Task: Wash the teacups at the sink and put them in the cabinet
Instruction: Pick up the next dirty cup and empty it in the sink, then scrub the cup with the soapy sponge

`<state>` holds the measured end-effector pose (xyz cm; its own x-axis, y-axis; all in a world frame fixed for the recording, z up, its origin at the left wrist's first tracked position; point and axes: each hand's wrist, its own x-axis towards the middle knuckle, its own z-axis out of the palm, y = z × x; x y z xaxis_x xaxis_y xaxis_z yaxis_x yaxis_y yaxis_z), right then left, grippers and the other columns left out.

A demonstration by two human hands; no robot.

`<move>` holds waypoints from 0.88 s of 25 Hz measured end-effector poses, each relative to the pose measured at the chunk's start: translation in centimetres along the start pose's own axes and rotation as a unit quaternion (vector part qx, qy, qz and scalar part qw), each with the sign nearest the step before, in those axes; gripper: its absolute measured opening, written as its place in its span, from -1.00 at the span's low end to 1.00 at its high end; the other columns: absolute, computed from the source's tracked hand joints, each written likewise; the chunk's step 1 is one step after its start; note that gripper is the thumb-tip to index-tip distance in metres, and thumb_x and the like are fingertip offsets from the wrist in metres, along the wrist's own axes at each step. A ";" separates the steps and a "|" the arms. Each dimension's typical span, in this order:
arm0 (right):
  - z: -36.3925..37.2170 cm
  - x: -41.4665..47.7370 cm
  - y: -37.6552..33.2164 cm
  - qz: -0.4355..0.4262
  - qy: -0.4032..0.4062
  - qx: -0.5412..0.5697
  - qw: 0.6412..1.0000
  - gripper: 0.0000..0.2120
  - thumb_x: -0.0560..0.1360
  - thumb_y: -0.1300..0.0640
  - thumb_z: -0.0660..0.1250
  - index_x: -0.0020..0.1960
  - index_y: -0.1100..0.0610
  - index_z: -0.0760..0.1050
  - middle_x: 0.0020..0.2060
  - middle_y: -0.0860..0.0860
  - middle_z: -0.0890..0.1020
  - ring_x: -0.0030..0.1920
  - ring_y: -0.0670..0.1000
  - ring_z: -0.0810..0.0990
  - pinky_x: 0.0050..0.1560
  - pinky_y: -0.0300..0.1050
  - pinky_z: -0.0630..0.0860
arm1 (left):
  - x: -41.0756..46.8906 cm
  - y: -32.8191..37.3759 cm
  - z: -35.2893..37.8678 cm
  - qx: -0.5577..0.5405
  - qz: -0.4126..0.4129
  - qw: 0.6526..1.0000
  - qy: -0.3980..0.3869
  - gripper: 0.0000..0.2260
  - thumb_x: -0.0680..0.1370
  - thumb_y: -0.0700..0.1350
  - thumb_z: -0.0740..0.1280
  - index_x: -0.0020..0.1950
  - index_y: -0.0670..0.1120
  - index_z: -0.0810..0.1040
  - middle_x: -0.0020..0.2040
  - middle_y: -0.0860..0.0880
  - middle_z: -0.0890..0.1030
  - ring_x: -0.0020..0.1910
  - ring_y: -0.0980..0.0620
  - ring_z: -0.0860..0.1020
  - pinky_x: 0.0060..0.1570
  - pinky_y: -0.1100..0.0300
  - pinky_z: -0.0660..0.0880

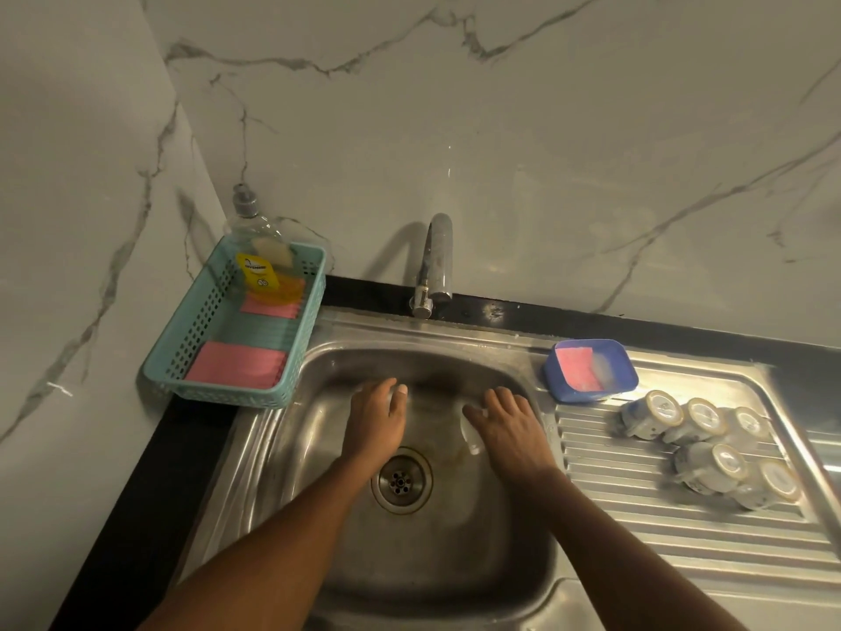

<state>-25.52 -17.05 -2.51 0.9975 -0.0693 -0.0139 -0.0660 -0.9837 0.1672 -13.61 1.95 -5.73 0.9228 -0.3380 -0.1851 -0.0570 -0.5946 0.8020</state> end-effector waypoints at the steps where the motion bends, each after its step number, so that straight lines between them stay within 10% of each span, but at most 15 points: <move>1: -0.3 0.0 0.0 -0.009 0.014 -0.007 1.000 -0.39 0.31 0.07 0.59 0.34 -0.03 0.54 0.20 0.07 0.55 0.22 0.15 0.50 0.20 0.04 0.52 | -0.2 0.0 0.0 0.002 0.001 1.000 0.000 -0.61 0.69 0.05 0.19 0.42 -0.13 0.51 0.36 -0.11 0.56 0.40 -0.11 0.43 0.39 0.02 0.38; 8: -1.6 -1.5 -2.2 0.221 -0.003 0.211 0.952 -0.33 0.34 0.10 0.52 0.41 -0.02 0.41 0.24 0.06 0.50 0.27 0.16 0.45 0.23 0.00 0.45 | -2.3 0.4 0.5 0.018 0.010 1.000 0.003 -0.67 0.68 0.00 0.21 0.34 -0.13 0.56 0.29 -0.09 0.60 0.32 -0.12 0.49 0.31 0.04 0.43; 12: -1.7 -1.6 -5.7 0.450 0.017 0.585 0.674 -0.41 0.30 0.10 0.61 0.25 0.11 0.45 0.08 0.05 0.61 -0.03 0.01 0.58 -0.12 -0.16 0.45 | -4.3 2.3 1.7 -0.079 -0.078 0.993 -0.032 -0.69 0.66 0.00 0.27 0.34 -0.11 0.56 0.26 -0.08 0.63 0.23 -0.03 0.57 0.21 0.16 0.46; 15: -1.7 -1.4 -7.9 0.461 0.034 0.657 0.595 -0.48 0.26 0.03 0.62 0.11 0.04 0.46 0.00 0.02 0.65 -0.09 -0.05 0.63 -0.07 -0.05 0.60 | -5.5 4.2 2.7 -0.300 -0.290 0.900 -0.125 -0.63 0.62 0.14 0.29 0.21 -0.12 0.64 0.08 -0.13 0.70 -0.03 -0.10 0.66 -0.04 0.07 0.57; 18: -2.4 -1.3 -8.4 0.421 0.042 0.662 0.618 -0.52 0.26 0.07 0.61 0.06 -0.02 0.43 -0.05 -0.03 0.67 -0.10 -0.10 0.66 -0.04 -0.06 0.65 | -5.7 6.6 3.2 -0.501 -0.390 0.755 -0.167 -0.55 0.61 0.19 0.30 0.12 -0.18 0.68 -0.01 -0.16 0.74 -0.13 -0.09 0.71 -0.09 0.08 0.62; 22: -4.6 -1.1 -2.7 0.308 0.031 0.645 0.698 -0.52 0.36 0.06 0.48 0.27 0.03 0.50 0.11 -0.06 0.65 0.08 -0.11 0.63 0.09 -0.22 0.59 | -3.7 8.1 3.3 -0.555 -0.356 0.743 -0.117 -0.58 0.59 0.16 0.33 0.19 -0.18 0.62 -0.05 -0.17 0.68 -0.12 -0.08 0.64 -0.11 0.03 0.58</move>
<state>-26.30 -13.54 1.56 0.7668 -0.5771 -0.2810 -0.4101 -0.1038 -0.9061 -18.78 -4.02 -0.38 0.4694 -0.4207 -0.7763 0.8828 0.2402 0.4037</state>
